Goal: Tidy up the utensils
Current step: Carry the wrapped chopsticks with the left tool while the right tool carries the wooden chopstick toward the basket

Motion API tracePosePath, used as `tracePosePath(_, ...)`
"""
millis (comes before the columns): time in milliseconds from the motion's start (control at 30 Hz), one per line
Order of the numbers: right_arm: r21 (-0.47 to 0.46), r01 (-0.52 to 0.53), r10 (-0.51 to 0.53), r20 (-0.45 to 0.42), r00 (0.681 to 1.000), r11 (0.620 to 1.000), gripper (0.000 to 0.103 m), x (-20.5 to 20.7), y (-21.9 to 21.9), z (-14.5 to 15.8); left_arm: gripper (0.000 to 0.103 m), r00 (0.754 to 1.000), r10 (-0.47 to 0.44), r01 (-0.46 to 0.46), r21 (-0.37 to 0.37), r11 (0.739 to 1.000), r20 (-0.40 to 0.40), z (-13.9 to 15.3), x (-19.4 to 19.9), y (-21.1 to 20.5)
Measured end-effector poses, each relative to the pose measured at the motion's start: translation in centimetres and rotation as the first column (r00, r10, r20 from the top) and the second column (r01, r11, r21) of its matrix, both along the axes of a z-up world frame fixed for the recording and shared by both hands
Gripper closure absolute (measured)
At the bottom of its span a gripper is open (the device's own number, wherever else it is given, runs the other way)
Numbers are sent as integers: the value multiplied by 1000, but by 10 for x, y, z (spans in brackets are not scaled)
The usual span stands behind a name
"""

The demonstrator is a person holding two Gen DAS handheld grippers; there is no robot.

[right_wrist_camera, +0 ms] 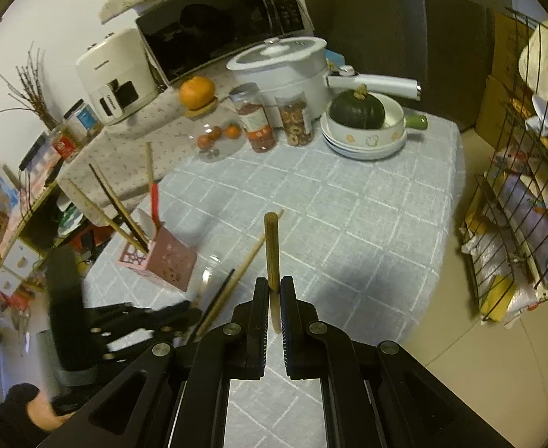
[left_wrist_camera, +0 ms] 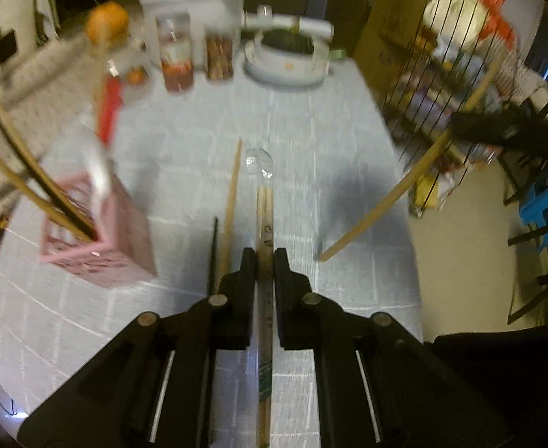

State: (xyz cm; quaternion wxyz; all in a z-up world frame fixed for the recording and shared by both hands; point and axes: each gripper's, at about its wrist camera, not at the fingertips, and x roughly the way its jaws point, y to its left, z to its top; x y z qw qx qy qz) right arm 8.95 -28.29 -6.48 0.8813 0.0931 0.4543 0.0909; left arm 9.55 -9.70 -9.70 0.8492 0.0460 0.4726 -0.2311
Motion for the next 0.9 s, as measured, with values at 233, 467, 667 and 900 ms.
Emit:
tracePosePath(233,24,-33,32,57,998,999,97,-4,20,22,92,978,112,-83,-159,984,179,52,-5,44)
tracePosePath(467,52,-62,58,78,995,997,97,2,46,30,92,869,300,-208,-260,943,393,74,18,85)
tracePosePath(667,66,-66,62,70,996,996,97,10,58,29,92,750,444,-306,-339,890,489,69,37,109)
tracePosePath(900,93,-63,57,61,997,994,97,19,67,28,92,670,510,-395,-322,860,540,44,53,100)
